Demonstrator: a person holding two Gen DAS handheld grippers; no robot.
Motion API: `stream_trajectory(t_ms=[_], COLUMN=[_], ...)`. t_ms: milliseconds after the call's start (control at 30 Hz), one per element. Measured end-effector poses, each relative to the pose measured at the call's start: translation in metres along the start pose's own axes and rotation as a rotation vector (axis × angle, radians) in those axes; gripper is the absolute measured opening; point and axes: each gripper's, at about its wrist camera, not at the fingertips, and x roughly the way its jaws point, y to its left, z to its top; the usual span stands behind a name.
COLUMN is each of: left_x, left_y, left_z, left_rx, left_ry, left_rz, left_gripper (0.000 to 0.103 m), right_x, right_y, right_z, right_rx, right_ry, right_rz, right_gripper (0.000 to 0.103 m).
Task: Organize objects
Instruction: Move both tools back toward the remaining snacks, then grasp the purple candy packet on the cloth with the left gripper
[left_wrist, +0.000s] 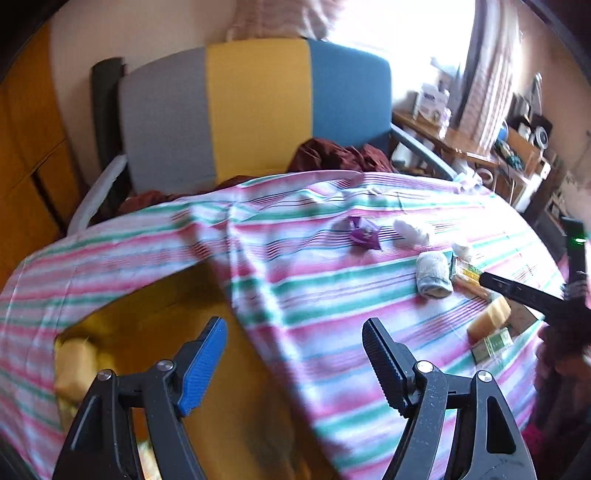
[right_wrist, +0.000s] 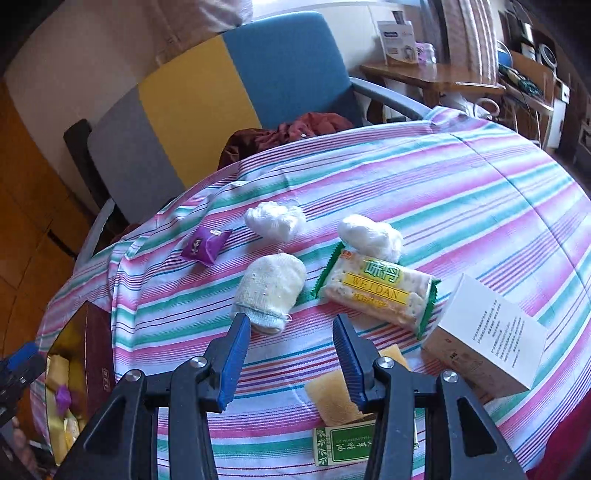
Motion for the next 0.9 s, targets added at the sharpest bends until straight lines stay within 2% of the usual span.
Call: stream_trajectory(t_ms=[200,400,633,900], left_x=[0.060,0.118,0.181,0.218], left_y=[-0.046,-0.079,-0.105,-0.109], left_z=[0.038,0.069,0.089,0.099], left_rx=[0.113,0.184,0.312,0.310], left_ry=[0.036,0.071,0.111,0.142], left_rz=[0.004,-0.021,0.026,-0.007], left_gripper=[0.076,0.076,0.076,0.076], right_x=[-0.008,-0.004,-0.001,0.001], right_y=[-0.014,-0.017,-0.019,-0.020], right_z=[0.004,0.003,0.002,0.002], right_rx=[0.076,0.109,0.129,0.139], right_ry=[-0.014,0.022,0.052,0.064], right_rz=[0.046,0.085,0.126,0.135], right_gripper=[0.047,0.047,0.048,0.047])
